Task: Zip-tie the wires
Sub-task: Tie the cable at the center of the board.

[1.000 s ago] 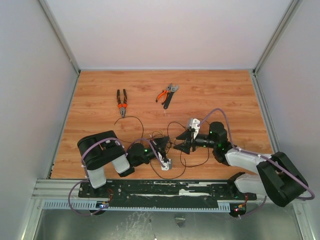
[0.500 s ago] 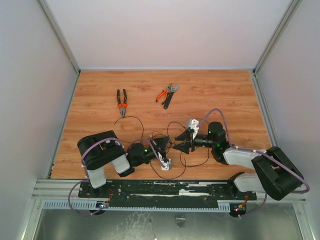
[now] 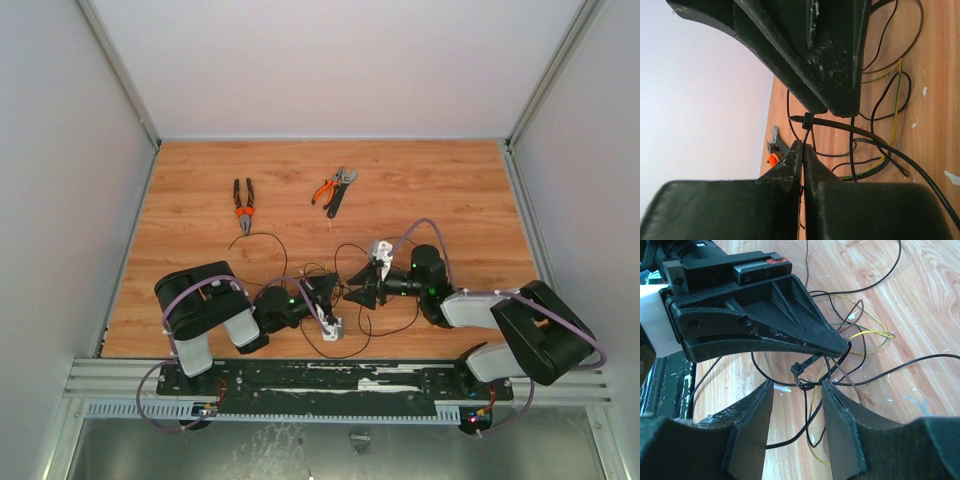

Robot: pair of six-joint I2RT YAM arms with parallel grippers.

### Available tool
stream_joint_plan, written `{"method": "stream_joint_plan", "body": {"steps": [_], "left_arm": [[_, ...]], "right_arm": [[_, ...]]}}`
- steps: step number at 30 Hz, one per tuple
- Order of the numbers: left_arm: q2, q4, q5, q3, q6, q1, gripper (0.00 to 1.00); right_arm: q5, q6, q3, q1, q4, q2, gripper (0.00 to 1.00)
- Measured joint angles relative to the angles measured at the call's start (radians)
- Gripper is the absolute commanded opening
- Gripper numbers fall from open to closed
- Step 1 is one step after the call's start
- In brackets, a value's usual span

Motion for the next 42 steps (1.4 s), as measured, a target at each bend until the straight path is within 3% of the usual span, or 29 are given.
{"method": "stream_joint_plan", "body": {"steps": [12,22,42], "left_arm": [[0.000,0.000,0.000,0.000,-0.001,0.000,0.00],[0.000,0.000,0.000,0.000,-0.008,0.000,0.00],[0.000,0.000,0.000,0.000,-0.023,0.000,0.00]], "right_arm": [[0.010,0.010,0.000,0.019,0.068,0.048,0.39],[0.023,0.035,0.000,0.021,0.127,0.089,0.28],[0.023,0.080,-0.023,0.040,0.228,0.146,0.20]]}}
